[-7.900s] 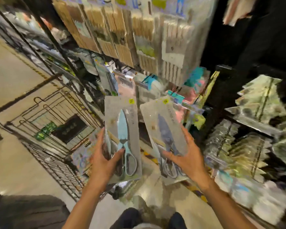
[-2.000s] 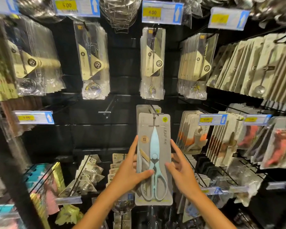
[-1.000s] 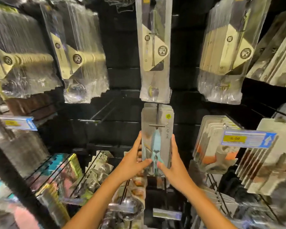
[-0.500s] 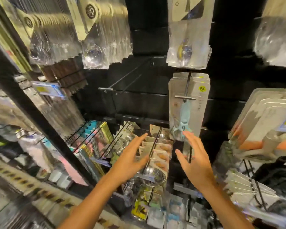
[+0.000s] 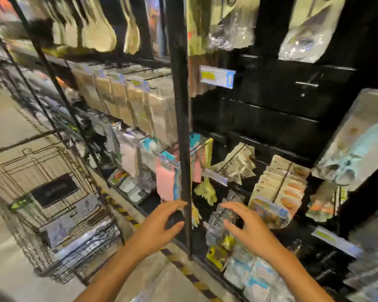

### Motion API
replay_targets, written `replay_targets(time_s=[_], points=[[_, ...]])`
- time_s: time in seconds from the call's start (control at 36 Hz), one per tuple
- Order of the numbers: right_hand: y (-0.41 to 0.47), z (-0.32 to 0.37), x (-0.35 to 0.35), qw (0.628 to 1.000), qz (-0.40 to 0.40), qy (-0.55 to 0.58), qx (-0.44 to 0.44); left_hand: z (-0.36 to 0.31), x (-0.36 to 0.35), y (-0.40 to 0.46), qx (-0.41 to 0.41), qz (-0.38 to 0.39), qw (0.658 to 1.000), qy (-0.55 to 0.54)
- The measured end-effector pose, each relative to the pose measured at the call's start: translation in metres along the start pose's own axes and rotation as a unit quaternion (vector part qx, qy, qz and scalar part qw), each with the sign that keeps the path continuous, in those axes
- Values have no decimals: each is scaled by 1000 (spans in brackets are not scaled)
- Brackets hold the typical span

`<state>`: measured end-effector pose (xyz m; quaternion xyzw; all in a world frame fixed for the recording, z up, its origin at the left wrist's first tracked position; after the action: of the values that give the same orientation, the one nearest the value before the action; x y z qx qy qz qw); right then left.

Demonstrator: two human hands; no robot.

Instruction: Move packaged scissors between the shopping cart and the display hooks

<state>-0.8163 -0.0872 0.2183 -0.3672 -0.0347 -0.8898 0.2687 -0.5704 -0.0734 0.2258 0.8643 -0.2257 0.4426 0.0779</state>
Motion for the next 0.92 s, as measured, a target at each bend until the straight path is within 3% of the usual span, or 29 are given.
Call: replay_targets(time_s=[0.31, 0.5, 0.67, 0.92], points=[[75, 71, -196, 985, 168, -22, 37, 161, -14, -212, 159, -72, 979, -103], [103, 112, -283, 964, 261, -7, 55, 222, -39, -308, 254, -96, 951, -149], [133, 121, -337, 942, 325, -27, 75, 260, -62, -346, 324, -89, 926, -172], [228, 134, -380, 907, 404, -30, 119, 307, -39, -356, 420, -117, 881, -183]])
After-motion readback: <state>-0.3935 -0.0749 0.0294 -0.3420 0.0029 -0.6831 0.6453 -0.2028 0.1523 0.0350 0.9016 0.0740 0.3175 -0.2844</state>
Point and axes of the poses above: each hand's wrist, its own y-axis towards the middle knuckle, its own x-axis out of the back of the hand, z = x × y, the point moved 8 cm from there along y, towards the middle knuckle, and after that the axes turned 14 degrees about z, right-handed, at the moved point
